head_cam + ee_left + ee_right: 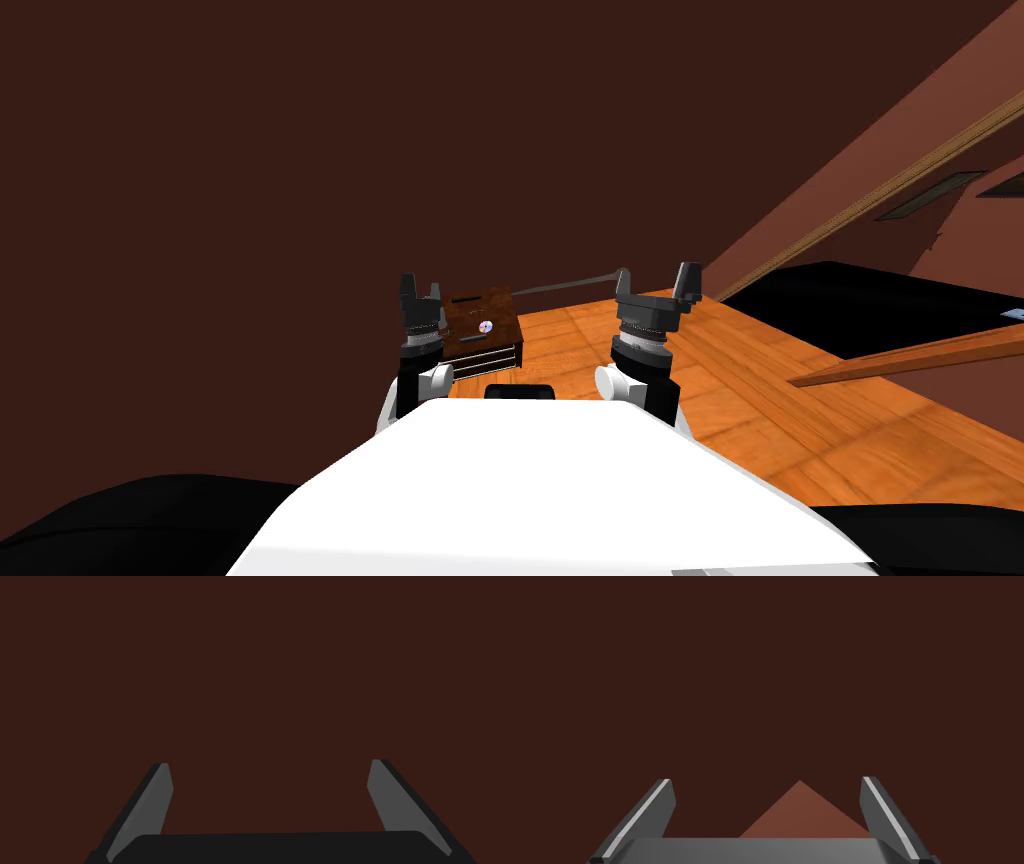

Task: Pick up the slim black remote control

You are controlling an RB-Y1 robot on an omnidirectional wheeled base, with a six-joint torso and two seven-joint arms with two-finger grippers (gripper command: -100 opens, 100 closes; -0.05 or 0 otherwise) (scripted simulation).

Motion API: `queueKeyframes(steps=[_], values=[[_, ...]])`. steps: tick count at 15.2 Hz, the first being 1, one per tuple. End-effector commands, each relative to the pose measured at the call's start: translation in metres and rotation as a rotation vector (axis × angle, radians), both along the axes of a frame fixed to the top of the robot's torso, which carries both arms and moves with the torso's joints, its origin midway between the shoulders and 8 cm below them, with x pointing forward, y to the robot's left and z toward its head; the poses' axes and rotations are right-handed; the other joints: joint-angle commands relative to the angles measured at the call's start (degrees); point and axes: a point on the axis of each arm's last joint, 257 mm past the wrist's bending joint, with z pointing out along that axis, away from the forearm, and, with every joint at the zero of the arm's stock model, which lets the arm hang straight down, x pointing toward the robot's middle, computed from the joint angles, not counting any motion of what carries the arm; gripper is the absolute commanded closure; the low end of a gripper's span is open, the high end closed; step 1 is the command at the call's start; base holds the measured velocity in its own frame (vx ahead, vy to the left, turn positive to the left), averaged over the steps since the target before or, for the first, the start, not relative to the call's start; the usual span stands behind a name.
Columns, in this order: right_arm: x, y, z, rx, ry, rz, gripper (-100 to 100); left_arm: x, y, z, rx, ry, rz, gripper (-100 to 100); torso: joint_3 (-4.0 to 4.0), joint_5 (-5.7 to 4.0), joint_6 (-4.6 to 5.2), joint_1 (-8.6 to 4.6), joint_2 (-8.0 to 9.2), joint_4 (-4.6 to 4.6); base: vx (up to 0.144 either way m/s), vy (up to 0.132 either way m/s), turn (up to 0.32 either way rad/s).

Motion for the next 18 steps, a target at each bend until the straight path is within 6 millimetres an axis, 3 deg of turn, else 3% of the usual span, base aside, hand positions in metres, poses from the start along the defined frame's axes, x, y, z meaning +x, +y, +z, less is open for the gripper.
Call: queueKeyframes(steps=[1, 4, 5, 7, 9, 10, 11, 12, 13, 14, 15, 16, 17, 18], values=[[0.0, 0.0, 0.0, 0.0, 0.0, 0.0, 0, 0.009, 0.002, -0.013, 0.021, 0.044, -0.01, -100, 0.0, 0.0, 0.0, 0.0, 0.0, 0.0, 0.0, 0.005, -0.099], [0.0, 0.0, 0.0, 0.0, 0.0, 0.0, 0, 0.028, 0.013, -0.043, 0.042, 0.144, -0.014, -100, 0.0, 0.02, 0.03, 0.12, 0.0, 0.0, -0.005, 0.025, -0.21], [0.0, 0.0, 0.0, 0.0, 0.0, 0.0, 0, 0.028, 0.013, -0.043, 0.042, 0.144, -0.014, -100, 0.0, 0.03, 0.04, 0.15, 0.01, 0.0, -0.009, 0.033, -0.152], [0.0, 0.0, 0.0, 0.0, 0.0, 0.0, 0, 0.043, 0.027, -0.072, 0.043, 0.236, -0.005, -100, 0.0, 0.04, 0.02, 0.17, 0.01, 0.0, -0.006, 0.031, -0.174], [0.0, 0.0, 0.0, 0.0, 0.0, 0.0, 0, 0.043, 0.027, -0.072, 0.043, 0.236, -0.005, -100, 0.01, 0.04, 0.02, 0.18, 0.02, 0.0, -0.004, 0.029, -0.122], [0.0, 0.0, 0.0, 0.0, 0.0, 0.0, 0, 0.051, 0.037, -0.089, 0.04, 0.287, 0.004, -100, 0.0, 0.04, 0.0, 0.15, 0.0, 0.0, -0.002, 0.017, -0.116], [0.0, 0.0, 0.0, 0.0, 0.0, 0.0, 0, 0.051, 0.037, -0.089, 0.04, 0.287, 0.004, -100, -0.01, 0.03, 0.02, 0.13, -0.01, 0.0, -0.002, 0.017, -0.141], [0.0, 0.0, 0.0, 0.0, 0.0, 0.0, 0, 0.058, 0.048, -0.105, 0.033, 0.338, 0.015, -100, -0.01, 0.03, 0.01, 0.11, -0.01, 0.0, -0.005, 0.02, -0.198], [0.0, 0.0, 0.0, 0.0, 0.0, 0.0, 0, 0.058, 0.048, -0.107, 0.032, 0.342, 0.016, -100, -0.01, 0.03, 0.04, 0.12, -0.01, 0.0, -0.005, 0.023, -0.178], [0.0, 0.0, 0.0, 0.0, 0.0, 0.0, 0, 0.065, 0.061, -0.126, 0.022, 0.397, 0.03, -100, -0.01, 0.03, 0.02, 0.12, -0.01, -0.01, -0.005, 0.028, -0.217], [0.0, 0.0, 0.0, 0.0, 0.0, 0.0, 0, 0.065, 0.061, -0.127, 0.022, 0.4, 0.03, -100, -0.01, 0.03, 0.03, 0.14, -0.01, -0.01, -0.008, 0.03, -0.179], [0.0, 0.0, 0.0, 0.0, 0.0, 0.0, 0, 0.07, 0.074, -0.144, 0.01, 0.45, 0.046, -100, 0.0, 0.03, 0.02, 0.15, 0.0, 0.0, -0.008, 0.032, -0.194], [0.0, 0.0, 0.0, 0.0, 0.0, 0.0, 0, 0.071, 0.075, -0.147, 0.008, 0.46, 0.047, -100, 0.0, 0.04, 0.03, 0.17, 0.0, 0.0, -0.006, 0.032, -0.174], [0.0, 0.0, 0.0, 0.0, 0.0, 0.0, 0, 0.075, 0.088, -0.161, -0.006, 0.503, 0.063, -100, 0.0, 0.04, 0.02, 0.17, 0.0, 0.0, -0.009, 0.032, -0.264]])
